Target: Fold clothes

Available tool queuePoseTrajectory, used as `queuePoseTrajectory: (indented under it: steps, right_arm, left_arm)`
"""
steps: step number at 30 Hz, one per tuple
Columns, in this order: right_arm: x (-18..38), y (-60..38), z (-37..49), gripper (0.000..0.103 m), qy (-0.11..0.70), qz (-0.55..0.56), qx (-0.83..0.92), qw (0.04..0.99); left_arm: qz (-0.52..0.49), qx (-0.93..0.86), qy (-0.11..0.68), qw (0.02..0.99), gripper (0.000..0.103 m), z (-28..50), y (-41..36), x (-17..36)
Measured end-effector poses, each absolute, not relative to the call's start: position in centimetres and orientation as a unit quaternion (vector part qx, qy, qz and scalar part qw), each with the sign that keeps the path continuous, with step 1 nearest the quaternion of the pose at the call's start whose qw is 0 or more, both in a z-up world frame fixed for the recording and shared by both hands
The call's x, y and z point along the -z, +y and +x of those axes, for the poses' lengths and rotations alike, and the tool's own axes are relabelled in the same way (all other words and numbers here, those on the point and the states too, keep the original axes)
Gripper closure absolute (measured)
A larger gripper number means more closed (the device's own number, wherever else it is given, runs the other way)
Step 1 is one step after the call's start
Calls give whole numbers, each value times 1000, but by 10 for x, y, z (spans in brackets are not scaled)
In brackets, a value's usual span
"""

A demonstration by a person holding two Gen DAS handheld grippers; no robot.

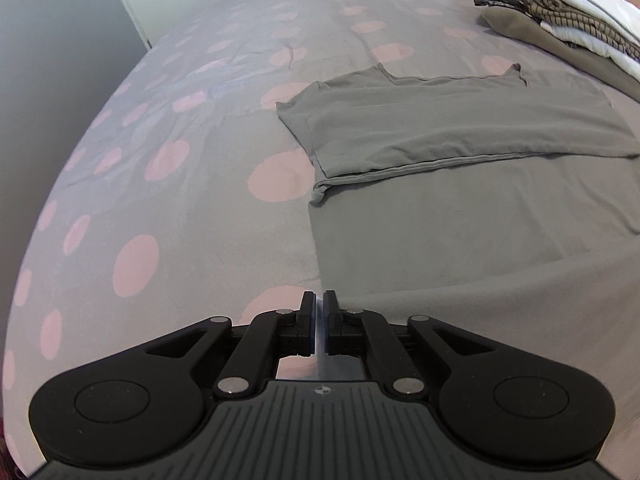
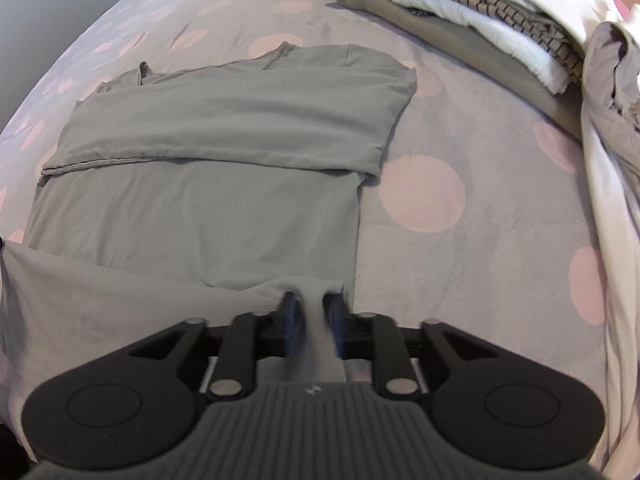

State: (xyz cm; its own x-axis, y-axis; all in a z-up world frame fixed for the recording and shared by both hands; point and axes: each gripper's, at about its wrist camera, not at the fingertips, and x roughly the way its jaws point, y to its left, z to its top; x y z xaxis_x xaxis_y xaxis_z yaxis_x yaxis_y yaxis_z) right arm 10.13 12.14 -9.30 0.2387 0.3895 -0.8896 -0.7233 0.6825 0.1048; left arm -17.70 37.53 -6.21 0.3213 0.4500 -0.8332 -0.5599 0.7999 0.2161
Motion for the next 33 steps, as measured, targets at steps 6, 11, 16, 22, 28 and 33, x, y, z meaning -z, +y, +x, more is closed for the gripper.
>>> queuePoseTrajectory:
  steps: [6, 11, 16, 22, 28, 33]
  right_arm:
    - [82, 112, 92, 70, 477, -175, -362, 781]
    - [70, 105, 74, 65, 450, -196, -376, 786]
    - [64, 100, 40, 64, 412, -244, -417, 772]
    - [73, 94, -8, 64, 364, -328, -463, 739]
    - [90, 86, -45, 64, 315, -412, -492, 699]
    - [109, 77, -64, 64, 276, -478, -499, 668]
  left_arm:
    - [-40, -300, 476, 826, 82, -189, 362, 45]
    - [3, -258, 476, 841, 81, -198, 335, 37]
    - [66, -208, 494, 841, 78, -204, 301, 44]
    - [144, -182, 520, 822, 78, -213, 267, 59]
    - [186, -161, 531, 811, 75, -222, 250, 68]
    - [226, -143, 546, 794, 72, -231, 243, 84]
